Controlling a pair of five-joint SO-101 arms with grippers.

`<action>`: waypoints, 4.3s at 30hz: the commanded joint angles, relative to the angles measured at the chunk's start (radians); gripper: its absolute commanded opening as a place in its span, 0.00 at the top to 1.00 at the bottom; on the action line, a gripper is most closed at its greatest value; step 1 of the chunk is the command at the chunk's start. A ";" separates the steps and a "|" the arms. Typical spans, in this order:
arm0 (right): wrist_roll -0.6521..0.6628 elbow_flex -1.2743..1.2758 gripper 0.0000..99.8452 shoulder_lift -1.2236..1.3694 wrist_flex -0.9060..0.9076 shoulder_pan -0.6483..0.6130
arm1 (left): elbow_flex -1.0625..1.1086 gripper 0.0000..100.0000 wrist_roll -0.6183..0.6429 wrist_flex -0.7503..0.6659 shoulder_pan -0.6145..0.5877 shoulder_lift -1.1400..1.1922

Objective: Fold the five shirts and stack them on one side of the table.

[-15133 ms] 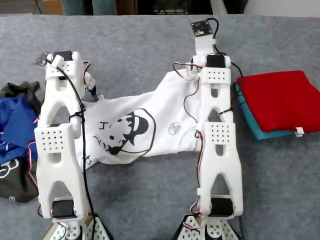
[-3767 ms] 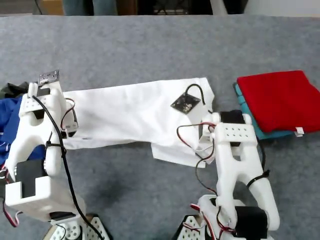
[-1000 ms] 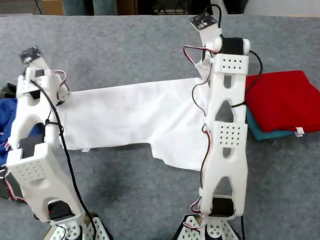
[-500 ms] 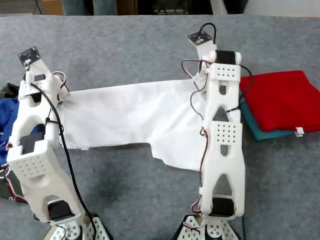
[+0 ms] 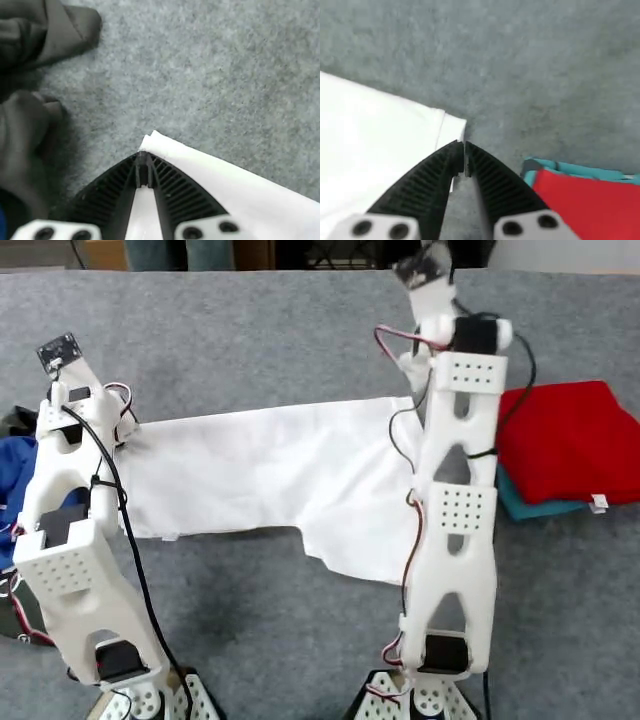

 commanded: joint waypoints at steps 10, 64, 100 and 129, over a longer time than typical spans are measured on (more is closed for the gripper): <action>0.330 0.889 0.98 -0.745 0.008 -0.110 | -0.036 0.97 -0.008 0.009 -0.004 -0.008; 0.591 2.513 0.98 -1.211 -0.807 -0.345 | -0.038 0.97 -0.006 0.005 -0.010 -0.008; 0.680 1.003 0.97 -0.380 -0.155 -0.308 | -0.039 0.97 -0.008 -0.017 -0.005 -0.006; 0.377 1.287 0.99 -0.567 -0.350 -0.486 | -0.039 0.97 -0.006 -0.014 -0.004 -0.006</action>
